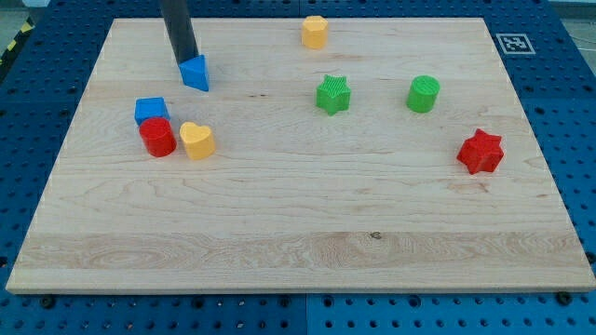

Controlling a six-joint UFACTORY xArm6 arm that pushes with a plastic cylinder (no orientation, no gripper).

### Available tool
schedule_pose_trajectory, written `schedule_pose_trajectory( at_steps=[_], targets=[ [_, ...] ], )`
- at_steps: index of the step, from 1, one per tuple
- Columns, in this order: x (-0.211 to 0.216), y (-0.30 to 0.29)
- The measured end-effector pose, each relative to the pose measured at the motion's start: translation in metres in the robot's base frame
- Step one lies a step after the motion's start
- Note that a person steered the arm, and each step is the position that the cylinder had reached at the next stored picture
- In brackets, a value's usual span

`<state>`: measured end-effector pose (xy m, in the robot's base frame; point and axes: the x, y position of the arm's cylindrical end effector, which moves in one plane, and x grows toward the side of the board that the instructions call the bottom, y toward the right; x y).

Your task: Place the triangle on top of yellow heart

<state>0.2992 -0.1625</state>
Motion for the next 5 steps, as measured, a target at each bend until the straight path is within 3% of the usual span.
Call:
schedule_pose_trajectory(
  at_steps=[5],
  targets=[
    [0.0090,0.0076]
  ],
)
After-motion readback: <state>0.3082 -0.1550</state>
